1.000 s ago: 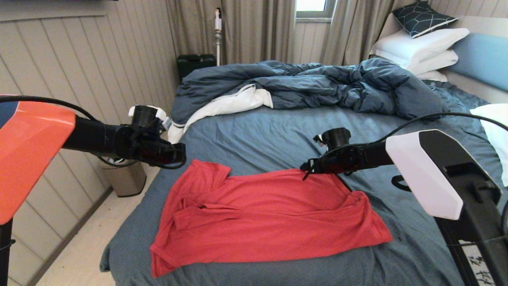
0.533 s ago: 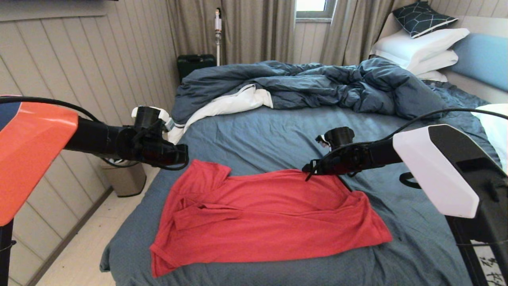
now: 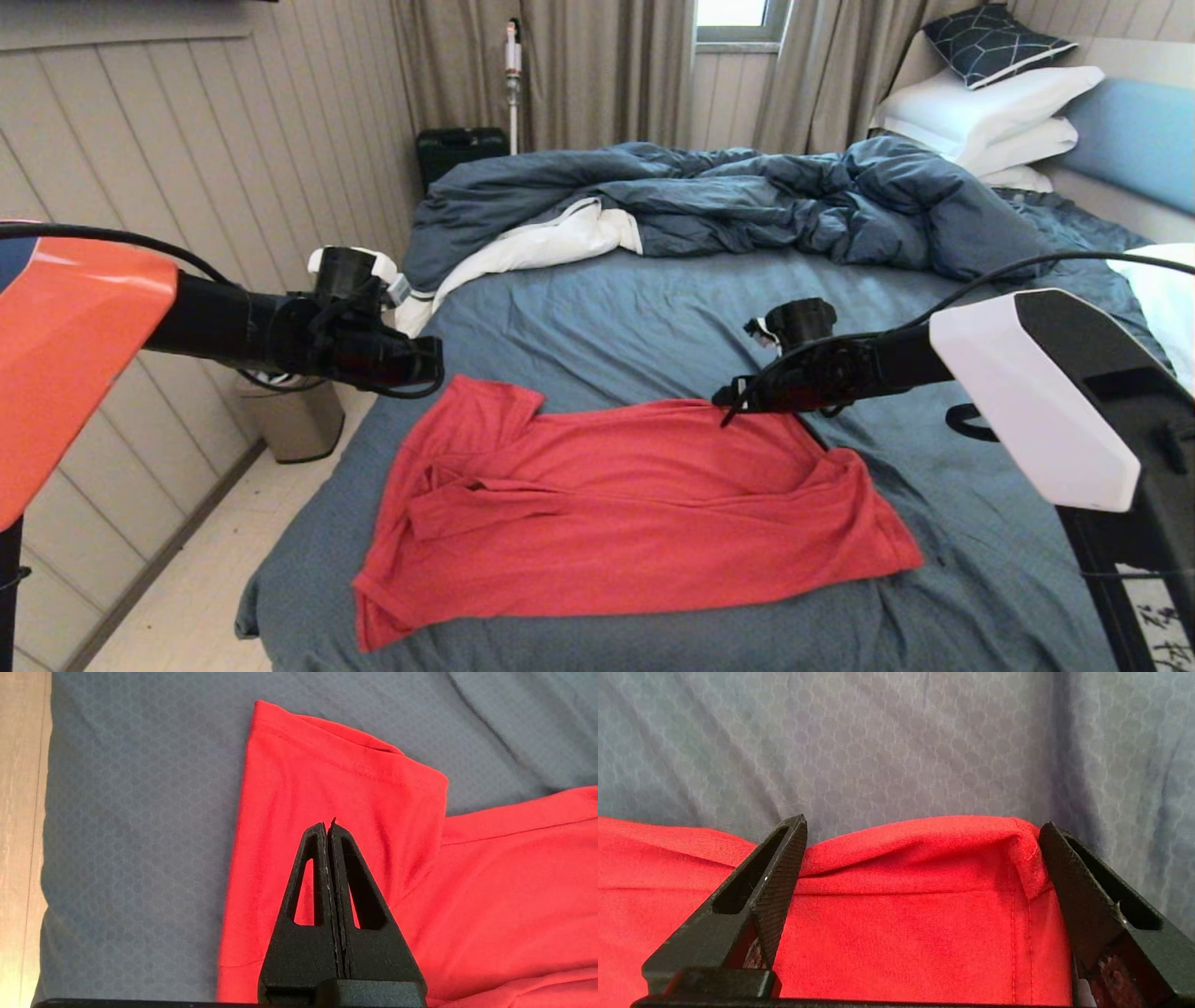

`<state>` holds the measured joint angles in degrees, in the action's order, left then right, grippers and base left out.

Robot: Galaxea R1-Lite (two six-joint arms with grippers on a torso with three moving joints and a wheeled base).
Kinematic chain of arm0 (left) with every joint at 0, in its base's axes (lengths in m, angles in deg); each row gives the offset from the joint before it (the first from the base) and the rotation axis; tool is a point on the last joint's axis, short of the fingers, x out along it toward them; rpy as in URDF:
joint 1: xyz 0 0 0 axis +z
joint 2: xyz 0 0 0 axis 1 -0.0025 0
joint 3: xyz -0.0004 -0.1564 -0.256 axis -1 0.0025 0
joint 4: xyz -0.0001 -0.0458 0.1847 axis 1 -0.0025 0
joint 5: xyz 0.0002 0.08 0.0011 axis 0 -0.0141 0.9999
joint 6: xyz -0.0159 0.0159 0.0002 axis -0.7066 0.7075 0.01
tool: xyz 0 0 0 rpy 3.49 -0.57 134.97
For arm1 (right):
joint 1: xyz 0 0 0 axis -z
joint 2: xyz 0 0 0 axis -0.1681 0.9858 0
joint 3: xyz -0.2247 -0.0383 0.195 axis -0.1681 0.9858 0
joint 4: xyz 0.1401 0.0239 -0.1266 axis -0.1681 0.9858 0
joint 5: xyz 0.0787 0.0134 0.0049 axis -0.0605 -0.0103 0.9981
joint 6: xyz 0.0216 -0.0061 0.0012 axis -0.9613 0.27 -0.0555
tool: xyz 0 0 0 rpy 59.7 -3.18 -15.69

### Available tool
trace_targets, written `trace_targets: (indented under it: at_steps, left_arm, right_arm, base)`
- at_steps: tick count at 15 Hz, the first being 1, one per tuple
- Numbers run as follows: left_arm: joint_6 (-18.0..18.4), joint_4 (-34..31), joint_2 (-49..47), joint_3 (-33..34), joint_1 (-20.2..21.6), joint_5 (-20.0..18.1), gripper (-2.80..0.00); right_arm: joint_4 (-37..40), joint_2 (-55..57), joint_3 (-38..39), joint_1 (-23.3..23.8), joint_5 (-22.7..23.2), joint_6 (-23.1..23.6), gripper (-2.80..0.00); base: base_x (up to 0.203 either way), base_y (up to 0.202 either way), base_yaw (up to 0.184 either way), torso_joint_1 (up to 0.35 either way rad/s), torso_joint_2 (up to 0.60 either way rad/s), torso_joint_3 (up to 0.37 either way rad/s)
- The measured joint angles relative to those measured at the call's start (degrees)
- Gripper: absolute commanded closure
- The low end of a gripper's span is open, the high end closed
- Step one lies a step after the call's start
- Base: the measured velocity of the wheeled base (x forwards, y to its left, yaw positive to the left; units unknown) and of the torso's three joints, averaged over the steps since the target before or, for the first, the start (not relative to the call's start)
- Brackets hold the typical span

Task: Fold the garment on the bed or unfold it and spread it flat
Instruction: Fold the red T-shirt

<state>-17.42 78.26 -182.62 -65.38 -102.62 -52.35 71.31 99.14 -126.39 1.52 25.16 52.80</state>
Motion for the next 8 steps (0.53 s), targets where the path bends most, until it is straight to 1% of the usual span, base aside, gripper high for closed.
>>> trace_targets:
  at_steps: [5,6,8]
  left_arm:
    - [0.0,0.0,0.0,0.1,-0.2,0.1,0.0]
    - [0.0,0.0,0.0,0.1,-0.2,0.0,0.0]
    - [0.0,0.0,0.0,0.3,-0.2,0.0,0.0]
  right_arm:
    - [0.0,-0.6,1.2,0.3,0.3,-0.1,-2.8]
    - [0.0,-0.6,1.2,0.3,0.3,-0.1,0.0]
    - [0.0,-0.7,1.2,0.4,0.3,-0.1,0.0]
  base:
    - [0.0,0.0,0.0,0.0,0.0,0.0]
    - [0.0,0.0,0.0,0.0,0.0,0.0]
    - [0.0,0.0,0.0,0.0,0.0,0.0]
